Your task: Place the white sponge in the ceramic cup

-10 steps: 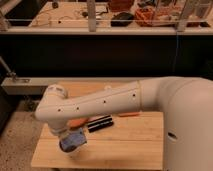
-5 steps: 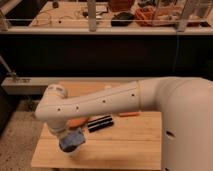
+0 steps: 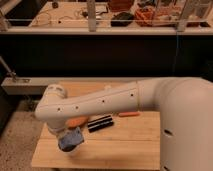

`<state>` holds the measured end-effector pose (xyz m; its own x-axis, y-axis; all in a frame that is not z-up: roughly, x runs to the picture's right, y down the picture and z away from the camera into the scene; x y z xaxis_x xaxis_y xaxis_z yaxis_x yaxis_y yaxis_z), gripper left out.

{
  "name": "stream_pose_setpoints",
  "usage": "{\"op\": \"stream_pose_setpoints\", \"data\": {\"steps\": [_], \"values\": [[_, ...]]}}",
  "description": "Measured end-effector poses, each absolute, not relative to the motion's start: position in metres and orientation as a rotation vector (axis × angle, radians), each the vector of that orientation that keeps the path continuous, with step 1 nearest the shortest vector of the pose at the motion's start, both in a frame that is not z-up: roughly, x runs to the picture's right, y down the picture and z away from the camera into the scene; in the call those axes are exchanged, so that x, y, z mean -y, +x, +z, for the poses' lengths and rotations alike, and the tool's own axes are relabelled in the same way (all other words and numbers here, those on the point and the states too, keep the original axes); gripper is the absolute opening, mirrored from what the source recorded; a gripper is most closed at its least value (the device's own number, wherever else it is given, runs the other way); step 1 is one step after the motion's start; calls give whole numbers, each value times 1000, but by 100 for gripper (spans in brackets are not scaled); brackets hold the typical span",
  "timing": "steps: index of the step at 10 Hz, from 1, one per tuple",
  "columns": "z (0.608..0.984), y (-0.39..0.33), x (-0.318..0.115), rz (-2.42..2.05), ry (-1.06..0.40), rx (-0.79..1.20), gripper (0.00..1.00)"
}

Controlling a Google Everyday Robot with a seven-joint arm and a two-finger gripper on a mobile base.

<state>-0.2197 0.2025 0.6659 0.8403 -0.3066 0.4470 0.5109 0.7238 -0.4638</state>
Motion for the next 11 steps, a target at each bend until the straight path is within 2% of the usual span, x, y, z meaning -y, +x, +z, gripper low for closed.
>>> {"op": "stream_pose_setpoints", "data": {"steps": [2,4,11], "values": [[667,-220,-202,-460,-611,361,1],[667,-222,-202,-462,-613,369,6],[669,-228,-203,-473,-611,389,6]]}}
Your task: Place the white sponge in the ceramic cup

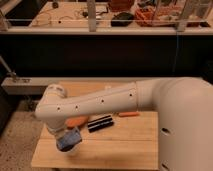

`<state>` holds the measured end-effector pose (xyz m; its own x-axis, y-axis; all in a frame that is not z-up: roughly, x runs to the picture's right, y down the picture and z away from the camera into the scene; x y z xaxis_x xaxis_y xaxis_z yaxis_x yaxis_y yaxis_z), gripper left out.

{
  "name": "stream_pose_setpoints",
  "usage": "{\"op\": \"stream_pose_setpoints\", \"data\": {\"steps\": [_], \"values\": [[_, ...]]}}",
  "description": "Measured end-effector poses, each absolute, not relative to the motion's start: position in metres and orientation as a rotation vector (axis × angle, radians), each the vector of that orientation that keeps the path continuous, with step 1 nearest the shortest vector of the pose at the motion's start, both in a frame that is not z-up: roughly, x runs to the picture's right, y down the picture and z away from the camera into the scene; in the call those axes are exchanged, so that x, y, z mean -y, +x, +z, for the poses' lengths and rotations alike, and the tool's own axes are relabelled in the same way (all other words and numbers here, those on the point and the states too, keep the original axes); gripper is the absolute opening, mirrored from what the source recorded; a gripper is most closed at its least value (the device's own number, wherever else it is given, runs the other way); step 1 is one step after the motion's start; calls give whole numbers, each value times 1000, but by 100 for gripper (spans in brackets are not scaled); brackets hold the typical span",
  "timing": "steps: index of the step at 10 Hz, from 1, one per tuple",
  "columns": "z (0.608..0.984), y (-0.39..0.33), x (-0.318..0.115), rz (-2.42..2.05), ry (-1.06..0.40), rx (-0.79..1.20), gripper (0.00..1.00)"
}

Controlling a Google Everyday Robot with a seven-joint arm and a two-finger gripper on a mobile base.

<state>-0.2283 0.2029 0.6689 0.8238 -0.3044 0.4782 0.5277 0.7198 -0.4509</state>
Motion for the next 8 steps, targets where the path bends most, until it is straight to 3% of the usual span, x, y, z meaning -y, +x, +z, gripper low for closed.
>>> {"op": "stream_pose_setpoints", "data": {"steps": [6,8], "values": [[670,-233,-204,-494,-610,407,6],[670,-234,-204,-498,-608,414,18]]}}
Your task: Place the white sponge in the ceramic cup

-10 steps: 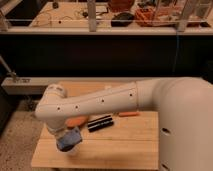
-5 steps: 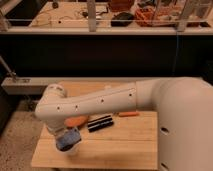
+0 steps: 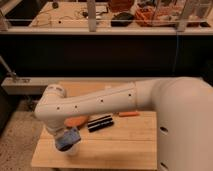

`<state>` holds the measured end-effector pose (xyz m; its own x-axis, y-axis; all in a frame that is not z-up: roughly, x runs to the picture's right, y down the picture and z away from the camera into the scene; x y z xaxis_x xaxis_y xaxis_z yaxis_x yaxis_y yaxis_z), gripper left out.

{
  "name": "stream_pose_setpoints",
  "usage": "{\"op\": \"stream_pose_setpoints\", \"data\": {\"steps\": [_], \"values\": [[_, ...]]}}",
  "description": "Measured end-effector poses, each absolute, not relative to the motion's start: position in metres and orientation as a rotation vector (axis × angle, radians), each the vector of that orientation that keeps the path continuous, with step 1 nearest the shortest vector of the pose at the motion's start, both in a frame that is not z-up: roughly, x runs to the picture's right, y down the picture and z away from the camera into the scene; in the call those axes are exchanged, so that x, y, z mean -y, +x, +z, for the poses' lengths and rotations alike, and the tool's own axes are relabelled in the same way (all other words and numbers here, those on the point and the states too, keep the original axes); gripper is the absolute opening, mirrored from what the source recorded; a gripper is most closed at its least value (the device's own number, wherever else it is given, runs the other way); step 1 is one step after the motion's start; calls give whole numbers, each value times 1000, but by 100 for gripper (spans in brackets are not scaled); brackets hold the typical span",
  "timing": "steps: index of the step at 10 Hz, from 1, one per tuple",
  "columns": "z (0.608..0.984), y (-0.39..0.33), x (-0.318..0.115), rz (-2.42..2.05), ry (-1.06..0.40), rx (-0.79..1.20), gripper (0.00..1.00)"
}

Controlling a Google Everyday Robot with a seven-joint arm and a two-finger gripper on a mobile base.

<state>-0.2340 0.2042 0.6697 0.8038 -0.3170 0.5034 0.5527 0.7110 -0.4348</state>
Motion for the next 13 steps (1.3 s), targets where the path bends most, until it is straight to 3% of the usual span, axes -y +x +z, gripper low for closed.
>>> {"op": "stream_pose_setpoints", "data": {"steps": [6,13], "values": [[668,-232,-205,-513,-591,450,77],[667,-232,-206,-518,-591,452,80]]}}
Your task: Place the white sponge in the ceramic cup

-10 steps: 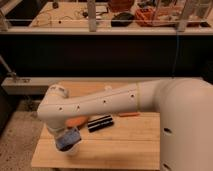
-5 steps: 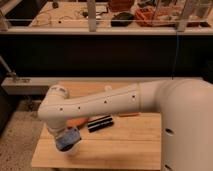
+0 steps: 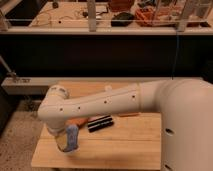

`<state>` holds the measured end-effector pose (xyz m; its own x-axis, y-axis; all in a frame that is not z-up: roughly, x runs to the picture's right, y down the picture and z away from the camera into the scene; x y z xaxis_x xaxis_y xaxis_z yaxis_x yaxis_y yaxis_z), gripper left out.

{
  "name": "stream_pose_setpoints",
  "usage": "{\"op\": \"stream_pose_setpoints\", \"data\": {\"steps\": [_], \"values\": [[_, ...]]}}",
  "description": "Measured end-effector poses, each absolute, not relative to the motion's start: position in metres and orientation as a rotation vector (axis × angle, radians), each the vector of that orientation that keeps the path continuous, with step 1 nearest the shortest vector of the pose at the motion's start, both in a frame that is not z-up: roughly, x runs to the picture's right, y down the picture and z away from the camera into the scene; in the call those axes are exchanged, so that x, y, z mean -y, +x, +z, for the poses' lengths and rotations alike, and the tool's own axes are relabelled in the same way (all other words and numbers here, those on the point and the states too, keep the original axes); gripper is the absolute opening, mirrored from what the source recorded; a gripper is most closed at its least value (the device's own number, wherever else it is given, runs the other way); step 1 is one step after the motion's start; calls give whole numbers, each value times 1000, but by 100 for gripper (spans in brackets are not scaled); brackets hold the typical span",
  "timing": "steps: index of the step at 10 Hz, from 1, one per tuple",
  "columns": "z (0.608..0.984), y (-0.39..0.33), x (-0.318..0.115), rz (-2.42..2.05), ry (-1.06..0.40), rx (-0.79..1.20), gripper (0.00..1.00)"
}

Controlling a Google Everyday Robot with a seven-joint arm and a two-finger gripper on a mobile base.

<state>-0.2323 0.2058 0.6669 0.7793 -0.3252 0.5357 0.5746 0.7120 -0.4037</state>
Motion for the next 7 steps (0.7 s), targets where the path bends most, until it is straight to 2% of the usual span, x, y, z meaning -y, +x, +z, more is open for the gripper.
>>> {"op": "stream_pose_setpoints", "data": {"steps": [7], "values": [[666,-229,-203,-504,-560,471,80]]}}
